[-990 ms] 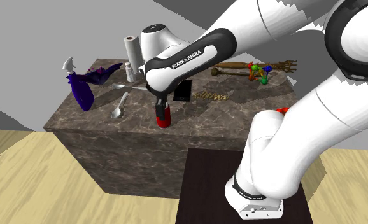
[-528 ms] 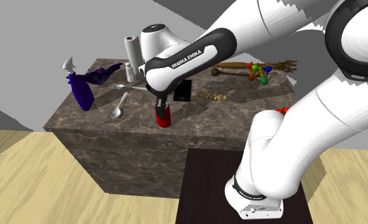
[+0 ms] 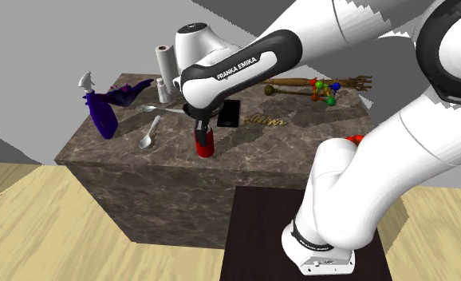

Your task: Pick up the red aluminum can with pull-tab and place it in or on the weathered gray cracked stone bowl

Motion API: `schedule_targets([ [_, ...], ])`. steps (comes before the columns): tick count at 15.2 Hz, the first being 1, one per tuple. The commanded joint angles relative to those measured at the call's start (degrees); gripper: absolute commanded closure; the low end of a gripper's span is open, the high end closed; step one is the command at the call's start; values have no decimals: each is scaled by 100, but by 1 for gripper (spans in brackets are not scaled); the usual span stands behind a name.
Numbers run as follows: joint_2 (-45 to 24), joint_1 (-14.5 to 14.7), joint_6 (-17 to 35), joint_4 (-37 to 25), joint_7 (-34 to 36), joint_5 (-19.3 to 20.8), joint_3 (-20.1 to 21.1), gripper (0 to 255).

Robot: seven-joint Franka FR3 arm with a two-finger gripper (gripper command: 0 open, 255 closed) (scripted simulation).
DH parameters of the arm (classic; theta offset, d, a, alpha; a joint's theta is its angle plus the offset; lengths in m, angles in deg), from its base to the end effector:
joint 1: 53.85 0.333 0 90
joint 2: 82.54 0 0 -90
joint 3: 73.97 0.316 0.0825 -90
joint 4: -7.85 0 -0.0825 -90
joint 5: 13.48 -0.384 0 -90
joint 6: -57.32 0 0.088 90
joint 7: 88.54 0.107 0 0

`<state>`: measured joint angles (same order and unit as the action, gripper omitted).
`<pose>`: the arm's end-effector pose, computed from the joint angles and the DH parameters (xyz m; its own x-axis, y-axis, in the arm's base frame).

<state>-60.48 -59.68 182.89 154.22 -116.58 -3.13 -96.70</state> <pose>0.3618 -0.2016 0.3911 0.9925 0.1225 0.0014 0.1225 -0.9925 0.0022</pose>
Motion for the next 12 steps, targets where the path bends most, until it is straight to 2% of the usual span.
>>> schedule_targets([
  [1,61,1,-162,-100,6,-4,24,255],
  [12,420,-1,-1103,-688,39,-25,174,255],
])
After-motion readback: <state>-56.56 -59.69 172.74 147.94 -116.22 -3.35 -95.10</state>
